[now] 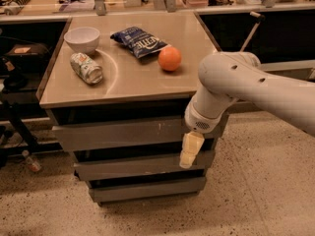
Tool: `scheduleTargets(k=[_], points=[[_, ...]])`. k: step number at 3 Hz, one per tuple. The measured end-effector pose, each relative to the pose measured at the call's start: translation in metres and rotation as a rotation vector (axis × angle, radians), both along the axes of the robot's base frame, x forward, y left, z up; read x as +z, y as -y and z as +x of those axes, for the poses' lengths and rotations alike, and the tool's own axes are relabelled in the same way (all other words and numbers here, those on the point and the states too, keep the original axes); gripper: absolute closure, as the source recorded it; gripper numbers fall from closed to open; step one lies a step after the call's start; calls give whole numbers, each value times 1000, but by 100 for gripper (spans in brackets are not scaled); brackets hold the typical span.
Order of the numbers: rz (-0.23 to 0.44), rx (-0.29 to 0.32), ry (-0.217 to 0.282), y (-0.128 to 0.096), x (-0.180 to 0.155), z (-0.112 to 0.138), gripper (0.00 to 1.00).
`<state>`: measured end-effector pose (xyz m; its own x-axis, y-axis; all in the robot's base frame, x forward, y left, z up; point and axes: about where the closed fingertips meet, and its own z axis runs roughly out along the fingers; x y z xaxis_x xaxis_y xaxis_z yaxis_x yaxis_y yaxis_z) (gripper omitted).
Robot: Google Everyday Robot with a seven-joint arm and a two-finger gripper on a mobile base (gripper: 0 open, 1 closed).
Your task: Open top drawer
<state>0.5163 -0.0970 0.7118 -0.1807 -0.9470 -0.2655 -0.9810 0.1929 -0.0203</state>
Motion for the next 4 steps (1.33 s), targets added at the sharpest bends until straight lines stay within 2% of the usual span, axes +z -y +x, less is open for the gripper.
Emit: scheduleTargets(k=[1,2,4], points=[[2,-7,4,2,-13,14,0],[-2,-8,18,6,-30,42,0],[1,2,4,2,-51,48,0]])
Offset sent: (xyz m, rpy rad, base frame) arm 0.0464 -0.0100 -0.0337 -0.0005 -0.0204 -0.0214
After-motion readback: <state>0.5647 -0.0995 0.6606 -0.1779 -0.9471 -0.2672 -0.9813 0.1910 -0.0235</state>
